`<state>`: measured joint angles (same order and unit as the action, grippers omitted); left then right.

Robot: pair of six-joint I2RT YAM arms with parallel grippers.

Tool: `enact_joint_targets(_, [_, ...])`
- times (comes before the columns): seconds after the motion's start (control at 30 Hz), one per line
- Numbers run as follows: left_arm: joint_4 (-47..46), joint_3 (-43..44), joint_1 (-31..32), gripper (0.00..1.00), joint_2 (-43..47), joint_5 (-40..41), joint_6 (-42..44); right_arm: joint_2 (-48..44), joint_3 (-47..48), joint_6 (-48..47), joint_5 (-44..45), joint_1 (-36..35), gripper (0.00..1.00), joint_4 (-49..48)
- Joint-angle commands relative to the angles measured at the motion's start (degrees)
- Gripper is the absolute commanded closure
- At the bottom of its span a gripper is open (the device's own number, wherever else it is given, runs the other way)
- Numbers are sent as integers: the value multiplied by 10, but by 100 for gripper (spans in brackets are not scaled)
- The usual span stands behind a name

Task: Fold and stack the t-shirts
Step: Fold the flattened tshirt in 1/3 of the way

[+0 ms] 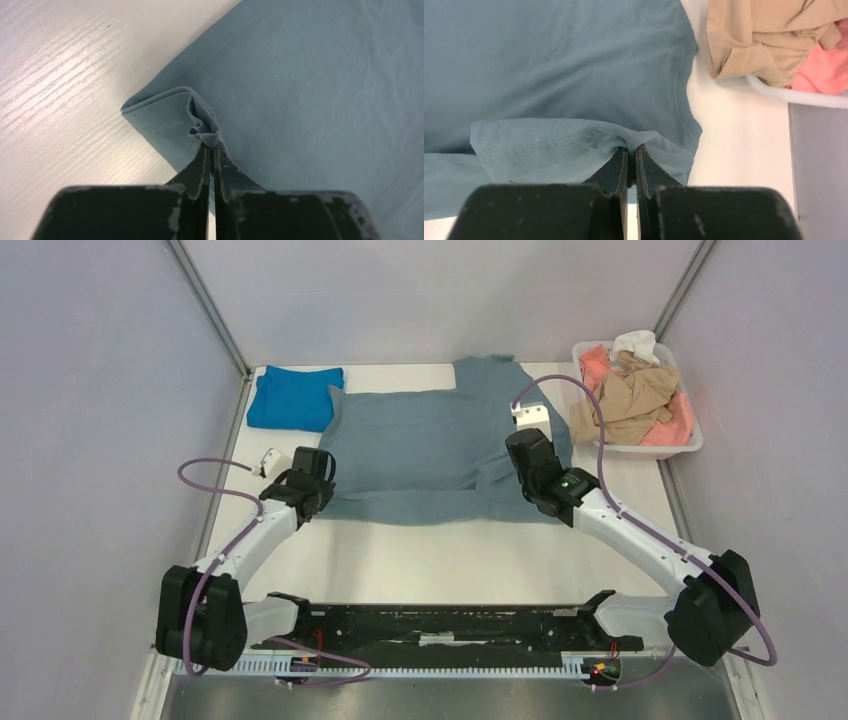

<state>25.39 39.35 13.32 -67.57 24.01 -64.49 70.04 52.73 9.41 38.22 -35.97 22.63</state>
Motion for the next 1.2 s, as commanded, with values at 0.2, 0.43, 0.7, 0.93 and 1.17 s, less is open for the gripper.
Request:
enact_joint_targets(0.2, [-84,44,-41,98,-77,24,20,109,82,-128,-34,51,100,-114])
enact_joint_targets(0.43, [-90,79,-61,83,-166,27,17,250,148,-185,-75,88,91,-171])
enact_joint_targets(0.7, [-51,147,-75,19,-165,13,54,463,392,-207,54,106,29,-119])
enact_joint_targets(0.93, [-89,134,-67,18,-124,-130,132,300,171,-59,-42,105,2,-147])
enact_joint_targets(1.17, [-157,139,-13,17,-236,-305,179,228,-23,20,-264,117,2,-286])
